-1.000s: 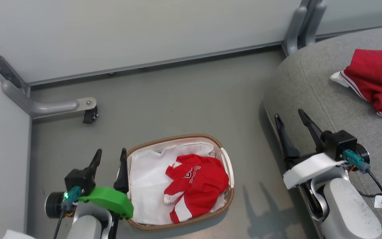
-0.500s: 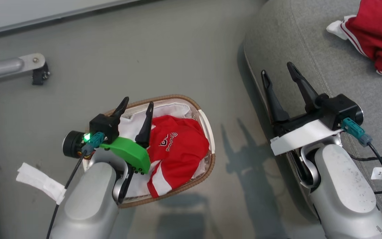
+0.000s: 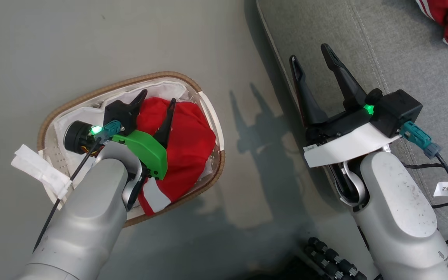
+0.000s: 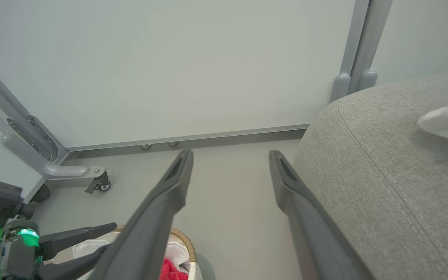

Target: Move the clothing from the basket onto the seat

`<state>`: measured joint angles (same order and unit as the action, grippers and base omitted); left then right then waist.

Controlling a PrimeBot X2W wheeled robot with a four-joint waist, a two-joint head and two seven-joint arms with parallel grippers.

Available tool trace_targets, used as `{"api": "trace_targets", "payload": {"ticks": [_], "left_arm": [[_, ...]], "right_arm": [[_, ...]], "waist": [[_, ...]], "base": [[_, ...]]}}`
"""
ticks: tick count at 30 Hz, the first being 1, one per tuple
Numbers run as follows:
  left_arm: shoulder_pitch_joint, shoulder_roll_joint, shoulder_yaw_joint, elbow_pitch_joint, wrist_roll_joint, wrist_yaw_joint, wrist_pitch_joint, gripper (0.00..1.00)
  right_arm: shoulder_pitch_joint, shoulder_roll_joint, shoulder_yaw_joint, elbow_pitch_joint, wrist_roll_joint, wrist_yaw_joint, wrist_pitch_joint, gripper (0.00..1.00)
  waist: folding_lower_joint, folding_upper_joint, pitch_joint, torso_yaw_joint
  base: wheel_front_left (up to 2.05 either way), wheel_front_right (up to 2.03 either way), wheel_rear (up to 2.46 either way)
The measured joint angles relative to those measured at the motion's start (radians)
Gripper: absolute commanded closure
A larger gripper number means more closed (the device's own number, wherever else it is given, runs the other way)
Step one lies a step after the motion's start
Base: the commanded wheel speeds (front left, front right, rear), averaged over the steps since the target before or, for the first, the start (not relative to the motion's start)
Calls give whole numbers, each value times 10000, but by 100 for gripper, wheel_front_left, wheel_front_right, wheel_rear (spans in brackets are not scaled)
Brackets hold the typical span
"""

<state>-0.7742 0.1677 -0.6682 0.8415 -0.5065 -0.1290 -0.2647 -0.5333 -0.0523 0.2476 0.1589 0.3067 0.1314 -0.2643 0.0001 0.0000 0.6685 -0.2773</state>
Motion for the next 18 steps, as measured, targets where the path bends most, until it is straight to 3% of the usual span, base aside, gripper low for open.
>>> {"api": "trace_targets", "payload": {"ticks": [8, 18], "left_arm": [[-737, 199, -1772, 878, -1544, 0, 261, 0], [-1315, 583, -3626, 1505, -3338, 0, 1490, 0]], "right_arm": [[-159, 2, 244, -395, 199, 0, 0, 0], [-150, 10, 251, -736, 178, 0, 0, 0]], "waist": [[0, 0, 958, -560], [0, 0, 1805, -961]], "base": [[0, 0, 0], [0, 0, 0]]}}
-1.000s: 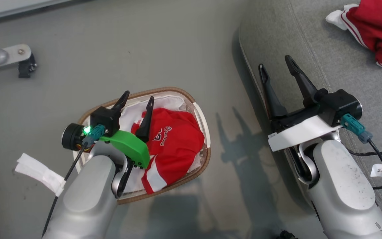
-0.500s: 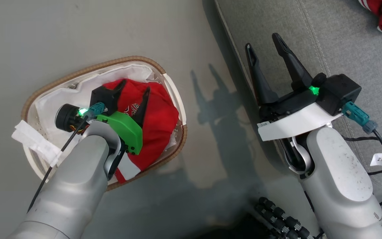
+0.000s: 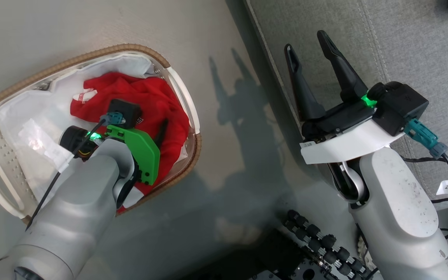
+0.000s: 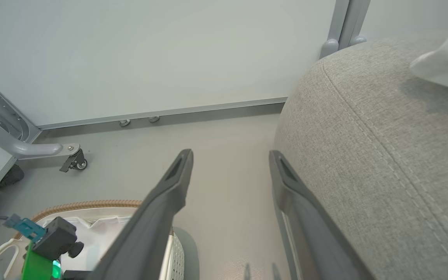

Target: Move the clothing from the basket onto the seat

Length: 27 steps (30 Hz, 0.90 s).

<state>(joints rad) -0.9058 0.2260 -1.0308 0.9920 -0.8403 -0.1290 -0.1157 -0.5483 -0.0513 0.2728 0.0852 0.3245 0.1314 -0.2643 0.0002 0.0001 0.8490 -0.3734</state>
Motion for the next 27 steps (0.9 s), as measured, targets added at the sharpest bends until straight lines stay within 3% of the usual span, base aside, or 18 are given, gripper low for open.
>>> {"api": "trace_targets", "payload": {"ticks": [9, 18, 19, 20, 27], "left_arm": [[-487, 138, -1402, 968, -161, -2, 543, 0], [-833, -35, -2109, 1835, 167, -27, 673, 0], [-837, -67, -2132, 1914, 165, -27, 683, 18], [-837, -104, -2165, 1944, 151, -27, 715, 100], [-825, -251, -2230, 2082, -146, -27, 153, 100]], "right_arm": [[34, 0, -69, -153, -182, 0, 0, 0], [33, 4, -182, -253, -368, 0, 0, 0], [33, 4, -186, -247, -378, 0, 0, 0], [32, 6, -190, -240, -416, 0, 0, 0], [-7, 8, -257, -73, -456, 0, 0, 0]], "waist": [[-1, 0, 439, -2], [-1, 0, 635, 233], [-1, 0, 644, 256], [-1, 0, 645, 276], [-1, 0, 405, 356]], "base": [[0, 0, 0], [0, 0, 0], [0, 0, 0], [0, 0, 0], [0, 0, 0]]}}
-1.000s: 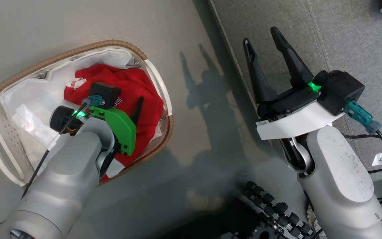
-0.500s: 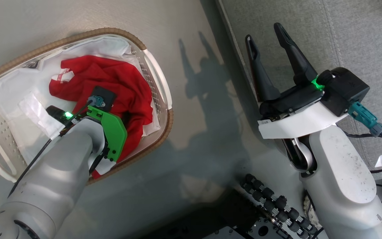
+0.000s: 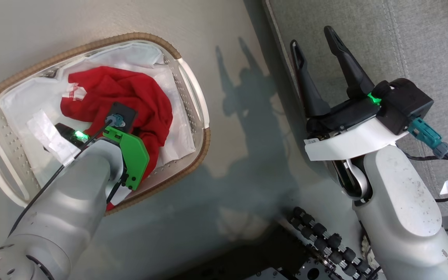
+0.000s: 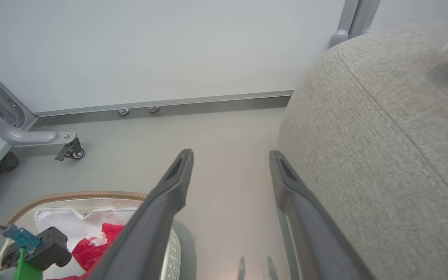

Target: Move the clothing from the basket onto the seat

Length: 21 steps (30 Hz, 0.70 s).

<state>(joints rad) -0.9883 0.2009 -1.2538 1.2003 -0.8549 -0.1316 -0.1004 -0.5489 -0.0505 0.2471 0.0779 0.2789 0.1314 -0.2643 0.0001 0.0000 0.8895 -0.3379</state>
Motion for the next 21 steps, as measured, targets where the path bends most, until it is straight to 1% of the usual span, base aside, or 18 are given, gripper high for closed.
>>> {"api": "trace_targets", "payload": {"ticks": [7, 16, 18, 21], "left_arm": [[154, -201, 263, 4, -560, 0, -1005, 100], [614, -374, 487, -374, -1152, 0, -1561, 100], [697, -414, 635, -518, -1256, 0, -1576, 100], [739, -468, 1269, -1231, -1120, 0, -1616, 100]], "right_arm": [[60, 2, -67, 441, -46, 0, 0, 0], [337, 8, -127, 1108, -259, 0, 0, 0], [445, 8, -123, 1273, -345, 0, 0, 0], [664, 15, -155, 1503, -449, 0, 0, 0]], "waist": [[0, 0, -630, 45], [-1, 0, -1874, 217], [-1, 0, -2171, 286], [-1, 0, -2672, 440]], "base": [[0, 0, 0], [0, 0, 0], [0, 0, 0], [0, 0, 0]]}}
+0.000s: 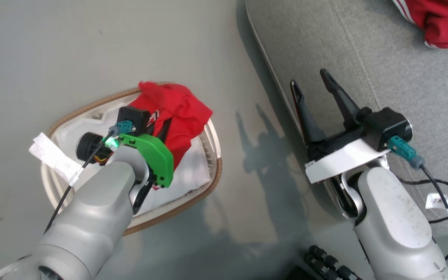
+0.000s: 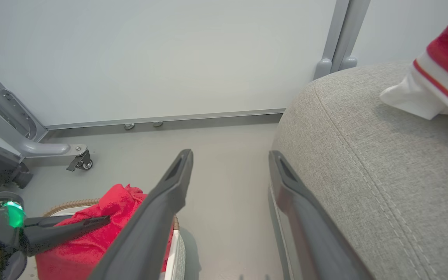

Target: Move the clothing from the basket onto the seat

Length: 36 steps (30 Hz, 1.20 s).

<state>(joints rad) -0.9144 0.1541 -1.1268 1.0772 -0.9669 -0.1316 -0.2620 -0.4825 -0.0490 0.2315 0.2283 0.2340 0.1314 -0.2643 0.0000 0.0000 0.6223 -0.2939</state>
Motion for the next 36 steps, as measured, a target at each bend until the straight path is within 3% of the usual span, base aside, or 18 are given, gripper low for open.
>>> {"api": "trace_targets", "payload": {"ticks": [7, 17, 24, 36], "left_arm": [[1016, 140, 1820, -1402, 1200, 0, -21, 100], [2849, -316, 4240, -3281, 2970, 0, -21, 100], [3766, -535, 5166, -4247, 3701, 0, -21, 100], [4706, -815, 5810, -5394, 4151, 0, -19, 100]], "right_arm": [[422, 2, 107, 384, -69, 0, 0, 0], [1337, 4, 211, 909, -79, 0, 0, 0], [2004, 0, 485, 1229, -173, 0, 0, 0], [3083, -54, 740, 1546, -132, 0, 0, 0]], "waist": [[0, 0, -1140, 374], [0, 0, -2822, 854], [0, 0, -3928, 1168], [-1, 0, -5576, 1521]], "base": [[0, 0, 0], [0, 0, 0], [0, 0, 0], [0, 0, 0]]}}
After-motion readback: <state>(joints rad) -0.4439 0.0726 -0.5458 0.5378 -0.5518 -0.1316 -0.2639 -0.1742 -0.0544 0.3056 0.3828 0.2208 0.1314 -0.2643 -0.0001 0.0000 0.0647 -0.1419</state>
